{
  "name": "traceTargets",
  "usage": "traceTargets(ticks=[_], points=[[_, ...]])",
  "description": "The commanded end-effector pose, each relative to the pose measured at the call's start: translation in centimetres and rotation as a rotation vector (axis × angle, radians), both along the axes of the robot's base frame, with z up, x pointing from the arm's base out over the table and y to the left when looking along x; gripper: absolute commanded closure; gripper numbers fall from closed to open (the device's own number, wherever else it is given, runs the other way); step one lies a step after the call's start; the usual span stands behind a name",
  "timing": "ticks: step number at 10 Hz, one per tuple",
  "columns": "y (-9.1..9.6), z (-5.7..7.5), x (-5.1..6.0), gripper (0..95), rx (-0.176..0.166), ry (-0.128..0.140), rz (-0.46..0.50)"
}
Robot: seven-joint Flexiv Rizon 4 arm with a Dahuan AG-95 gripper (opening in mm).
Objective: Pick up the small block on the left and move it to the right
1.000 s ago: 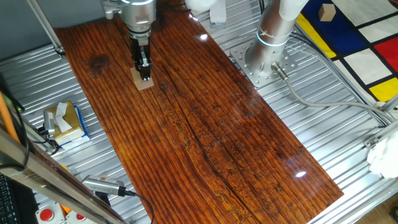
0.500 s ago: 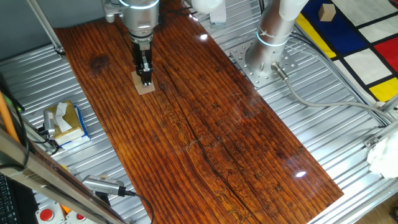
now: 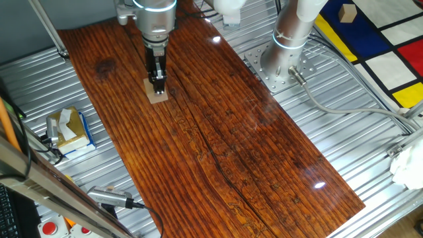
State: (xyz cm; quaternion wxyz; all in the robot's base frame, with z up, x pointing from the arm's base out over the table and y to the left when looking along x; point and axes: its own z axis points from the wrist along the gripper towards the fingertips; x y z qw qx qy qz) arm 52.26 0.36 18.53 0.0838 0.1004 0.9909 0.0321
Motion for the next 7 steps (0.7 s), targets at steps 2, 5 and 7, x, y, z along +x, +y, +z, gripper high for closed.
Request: traceTargets(ticks=[2,5,7], points=[[0.9,0.3,0.1,95.0,0.002,-0.004,-0.021],[2.3,0.6,0.6,95.0,0.006,-0.003,-0.049],[3.1,0.9,0.9,95.0,0.007,-0.001,-0.058]])
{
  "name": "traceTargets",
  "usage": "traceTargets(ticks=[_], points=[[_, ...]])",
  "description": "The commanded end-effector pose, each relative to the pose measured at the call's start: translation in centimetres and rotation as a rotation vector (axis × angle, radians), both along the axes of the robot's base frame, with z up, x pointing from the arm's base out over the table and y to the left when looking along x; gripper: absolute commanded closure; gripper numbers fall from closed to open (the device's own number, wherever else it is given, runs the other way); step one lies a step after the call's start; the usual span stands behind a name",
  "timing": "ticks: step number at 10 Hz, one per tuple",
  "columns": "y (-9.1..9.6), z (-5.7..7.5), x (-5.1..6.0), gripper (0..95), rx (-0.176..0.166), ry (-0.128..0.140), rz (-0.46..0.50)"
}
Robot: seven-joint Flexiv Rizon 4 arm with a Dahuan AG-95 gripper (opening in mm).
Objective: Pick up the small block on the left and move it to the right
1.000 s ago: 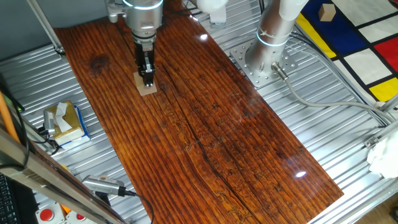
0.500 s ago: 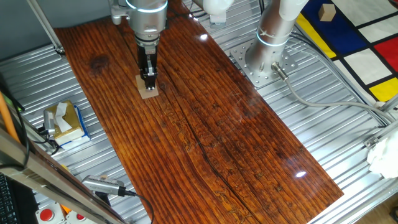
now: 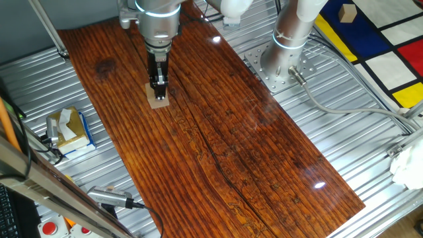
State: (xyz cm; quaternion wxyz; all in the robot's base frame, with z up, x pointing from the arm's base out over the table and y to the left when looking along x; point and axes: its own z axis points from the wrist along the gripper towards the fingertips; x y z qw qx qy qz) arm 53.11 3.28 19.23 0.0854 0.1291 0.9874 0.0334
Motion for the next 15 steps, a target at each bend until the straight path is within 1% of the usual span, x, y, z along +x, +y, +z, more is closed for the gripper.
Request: traceTargets(ticks=[1,2,4,6,7,10,11,13,15], points=[[0.6,0.3,0.1,95.0,0.000,0.001,0.000],[0.7,0.3,0.1,95.0,0.000,0.001,0.000],[1.7,0.7,0.5,95.0,-0.001,0.001,0.006],[2.6,0.9,0.7,95.0,-0.006,0.009,0.012],[3.1,0.9,0.6,95.0,-0.009,0.014,0.018],[3.6,1.4,0.6,95.0,-0.020,0.052,0.049],[3.6,1.4,0.6,95.0,-0.025,0.056,0.061],[3.6,1.5,0.6,95.0,-0.029,0.097,0.080],[3.6,1.5,0.6,95.0,-0.032,0.112,0.101]])
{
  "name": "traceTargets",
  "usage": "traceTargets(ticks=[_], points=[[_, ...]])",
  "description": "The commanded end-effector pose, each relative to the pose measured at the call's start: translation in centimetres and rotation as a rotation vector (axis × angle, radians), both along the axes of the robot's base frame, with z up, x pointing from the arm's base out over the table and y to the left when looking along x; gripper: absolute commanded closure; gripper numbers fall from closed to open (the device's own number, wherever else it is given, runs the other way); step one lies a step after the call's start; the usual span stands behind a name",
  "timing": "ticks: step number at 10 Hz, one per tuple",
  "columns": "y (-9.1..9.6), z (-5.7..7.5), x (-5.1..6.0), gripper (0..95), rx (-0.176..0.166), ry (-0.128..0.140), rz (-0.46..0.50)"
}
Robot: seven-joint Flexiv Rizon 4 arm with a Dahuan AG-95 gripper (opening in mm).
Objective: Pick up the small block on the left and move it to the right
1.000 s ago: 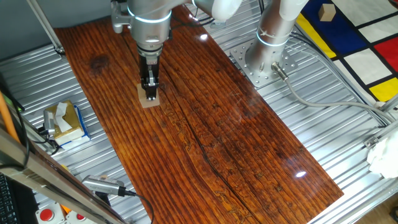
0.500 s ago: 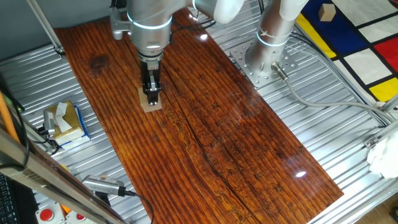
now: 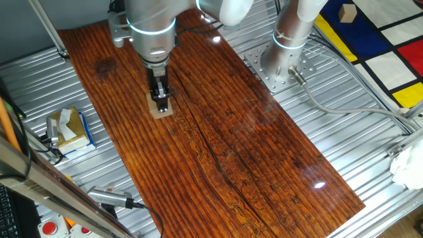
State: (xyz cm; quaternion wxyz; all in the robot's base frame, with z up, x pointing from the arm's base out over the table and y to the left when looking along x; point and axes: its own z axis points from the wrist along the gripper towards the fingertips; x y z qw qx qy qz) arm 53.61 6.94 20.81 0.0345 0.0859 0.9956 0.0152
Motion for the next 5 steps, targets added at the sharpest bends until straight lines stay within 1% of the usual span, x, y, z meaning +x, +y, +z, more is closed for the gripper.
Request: traceTargets(ticks=[1,5], points=[[-0.02,-0.08,0.12,95.0,-0.002,0.014,0.035],[-0.03,-0.08,0.12,95.0,-0.003,0.018,0.054]])
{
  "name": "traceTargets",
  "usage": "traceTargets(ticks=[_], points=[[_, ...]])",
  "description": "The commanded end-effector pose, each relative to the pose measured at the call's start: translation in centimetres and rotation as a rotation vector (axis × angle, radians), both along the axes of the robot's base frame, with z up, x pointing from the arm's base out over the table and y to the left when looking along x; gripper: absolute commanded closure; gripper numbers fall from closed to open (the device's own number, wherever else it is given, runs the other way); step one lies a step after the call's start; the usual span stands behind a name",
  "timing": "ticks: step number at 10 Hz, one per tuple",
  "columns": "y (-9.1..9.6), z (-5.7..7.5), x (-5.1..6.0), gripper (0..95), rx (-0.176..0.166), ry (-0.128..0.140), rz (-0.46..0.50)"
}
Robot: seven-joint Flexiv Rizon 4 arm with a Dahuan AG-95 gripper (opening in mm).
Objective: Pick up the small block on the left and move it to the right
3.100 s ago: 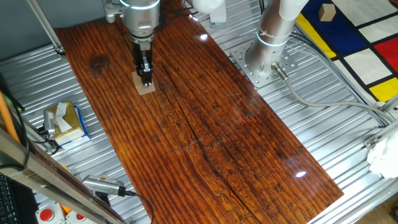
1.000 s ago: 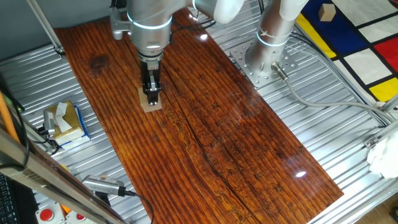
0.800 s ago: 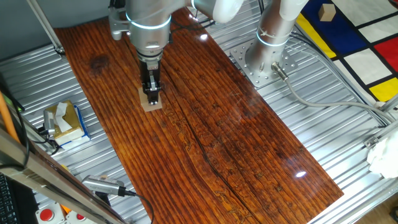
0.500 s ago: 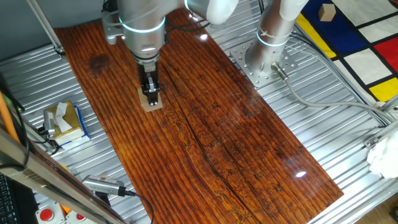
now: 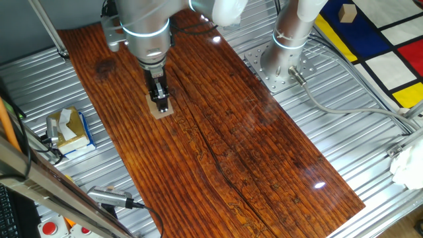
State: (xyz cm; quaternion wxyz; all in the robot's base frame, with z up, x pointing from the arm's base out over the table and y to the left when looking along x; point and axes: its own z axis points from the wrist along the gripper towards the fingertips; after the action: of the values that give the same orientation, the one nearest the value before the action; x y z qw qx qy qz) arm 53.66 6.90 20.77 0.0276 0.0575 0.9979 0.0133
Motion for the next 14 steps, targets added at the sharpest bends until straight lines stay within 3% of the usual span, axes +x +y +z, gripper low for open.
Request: traceTargets(ticks=[1,4,6,9,12,14], points=[[0.01,-0.04,0.07,95.0,0.001,0.008,0.000],[0.01,-0.04,0.07,95.0,0.001,0.012,0.003],[0.01,-0.04,0.07,95.0,-0.001,0.044,-0.006],[0.01,-0.04,0.07,95.0,-0.017,0.057,-0.001],[0.01,-0.04,0.07,95.0,-0.032,0.092,0.023],[0.01,-0.04,0.07,95.0,-0.040,0.084,0.056]])
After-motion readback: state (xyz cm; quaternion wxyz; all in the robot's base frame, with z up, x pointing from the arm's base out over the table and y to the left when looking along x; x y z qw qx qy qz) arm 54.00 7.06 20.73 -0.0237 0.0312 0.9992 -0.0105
